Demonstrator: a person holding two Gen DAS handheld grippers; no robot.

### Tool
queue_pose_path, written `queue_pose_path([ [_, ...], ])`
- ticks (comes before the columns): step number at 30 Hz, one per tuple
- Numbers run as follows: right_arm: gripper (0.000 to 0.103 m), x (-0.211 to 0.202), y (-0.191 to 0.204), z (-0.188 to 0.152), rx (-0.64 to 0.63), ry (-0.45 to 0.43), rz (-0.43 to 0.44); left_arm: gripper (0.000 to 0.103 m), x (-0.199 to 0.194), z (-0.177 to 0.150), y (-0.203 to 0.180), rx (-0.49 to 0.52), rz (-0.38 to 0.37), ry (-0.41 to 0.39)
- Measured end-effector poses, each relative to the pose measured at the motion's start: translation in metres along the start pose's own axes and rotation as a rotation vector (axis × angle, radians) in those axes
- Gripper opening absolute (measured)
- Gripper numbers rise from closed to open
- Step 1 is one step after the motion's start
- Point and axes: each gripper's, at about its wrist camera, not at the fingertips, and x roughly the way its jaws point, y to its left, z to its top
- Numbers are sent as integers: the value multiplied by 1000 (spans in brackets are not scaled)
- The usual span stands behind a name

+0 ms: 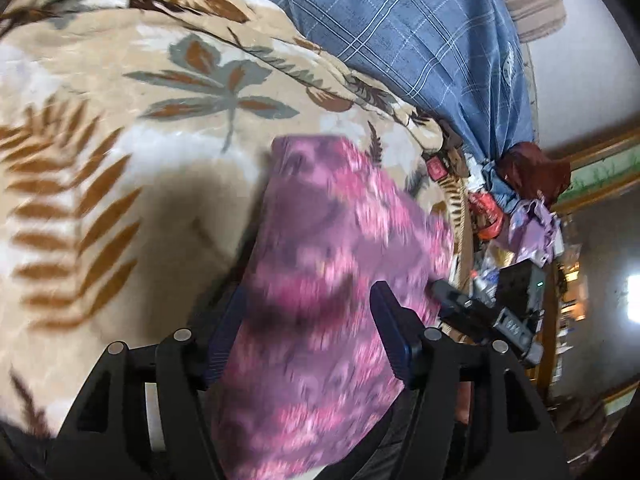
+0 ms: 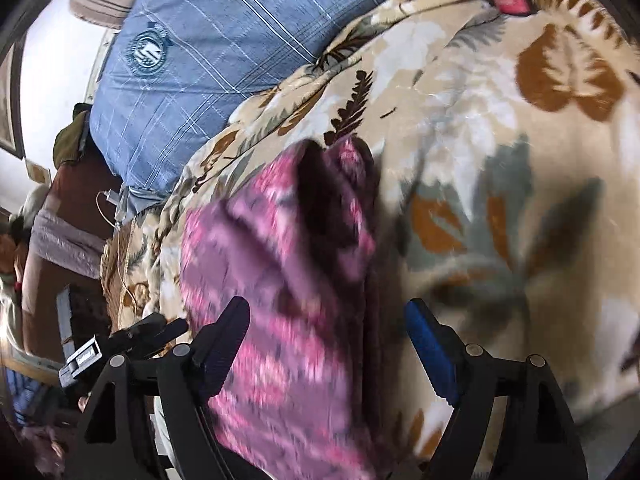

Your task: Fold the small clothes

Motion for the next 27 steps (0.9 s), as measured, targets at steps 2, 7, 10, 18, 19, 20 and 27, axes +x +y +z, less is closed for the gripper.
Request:
queue_pose_path([
  [2, 72, 8, -4, 8, 4, 19, 3, 63, 11, 10, 1, -4, 8, 16],
  [7, 53, 27, -2, 17, -13, 68, -1, 64, 29, 16, 1, -6, 9, 41],
  [10, 53, 40, -6, 14, 7, 101, 12, 63, 36, 11, 3, -11, 23, 40],
  [18, 21, 31, 14, 8, -59, 79, -1, 25, 13, -4, -5, -2, -4, -19],
  [19, 21, 25, 21, 6, -72, 66, -2, 24, 5, -7, -8, 1, -14, -35],
  [20, 20, 16, 32, 4, -95, 47, -3, 24, -4, -10, -10, 6, -26, -51],
  [27, 20, -19, 92, 10, -204, -20, 35, 24, -70, -1, -21, 22, -94, -165],
])
